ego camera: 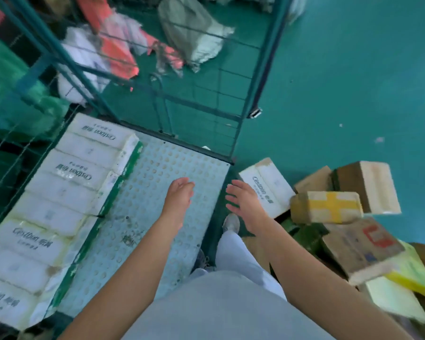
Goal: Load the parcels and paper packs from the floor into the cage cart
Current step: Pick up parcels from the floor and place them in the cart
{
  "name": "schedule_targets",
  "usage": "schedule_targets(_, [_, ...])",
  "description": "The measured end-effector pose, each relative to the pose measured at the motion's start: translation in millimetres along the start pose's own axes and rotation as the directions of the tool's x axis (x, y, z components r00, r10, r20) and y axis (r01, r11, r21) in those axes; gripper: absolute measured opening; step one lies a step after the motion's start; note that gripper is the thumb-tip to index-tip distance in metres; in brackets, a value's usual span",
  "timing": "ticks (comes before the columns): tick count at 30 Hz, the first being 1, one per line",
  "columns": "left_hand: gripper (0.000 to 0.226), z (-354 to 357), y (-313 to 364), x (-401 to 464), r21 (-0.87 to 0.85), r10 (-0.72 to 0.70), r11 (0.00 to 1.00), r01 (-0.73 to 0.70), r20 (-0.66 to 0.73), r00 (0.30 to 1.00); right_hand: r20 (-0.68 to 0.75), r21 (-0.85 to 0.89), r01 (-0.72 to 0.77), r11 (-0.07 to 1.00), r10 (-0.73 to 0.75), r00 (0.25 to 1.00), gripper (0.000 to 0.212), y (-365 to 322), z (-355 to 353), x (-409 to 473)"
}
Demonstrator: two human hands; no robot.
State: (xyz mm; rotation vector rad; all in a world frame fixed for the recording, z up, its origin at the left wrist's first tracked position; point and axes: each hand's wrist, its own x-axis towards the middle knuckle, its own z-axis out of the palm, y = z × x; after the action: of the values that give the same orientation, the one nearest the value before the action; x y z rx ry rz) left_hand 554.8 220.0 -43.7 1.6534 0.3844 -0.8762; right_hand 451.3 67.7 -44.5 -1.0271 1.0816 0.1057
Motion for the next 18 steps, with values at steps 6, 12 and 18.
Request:
schedule_targets(6, [0.026, 83, 4, -4, 0.228, -0.001, 0.973, -0.025, 0.114, 0.993, -0.103, 0.181, -0.015, 0.983, 0.034, 0.994, 0.037, 2, -84, 7])
schedule_targets(12, [0.030, 157, 14, -1, 0.439, -0.030, 0.898, -0.042, 0.157, 0.987, -0.129, 0.337, -0.042, 0.941, 0.090, 0.988, 0.034, 10, -154, 34])
schedule_targets(18, [0.020, 239, 29, -2, 0.561, -0.053, 0.825, -0.075, 0.208, 0.977, -0.165, 0.451, -0.041, 0.892, 0.129, 0.978, 0.034, -6, -219, 47])
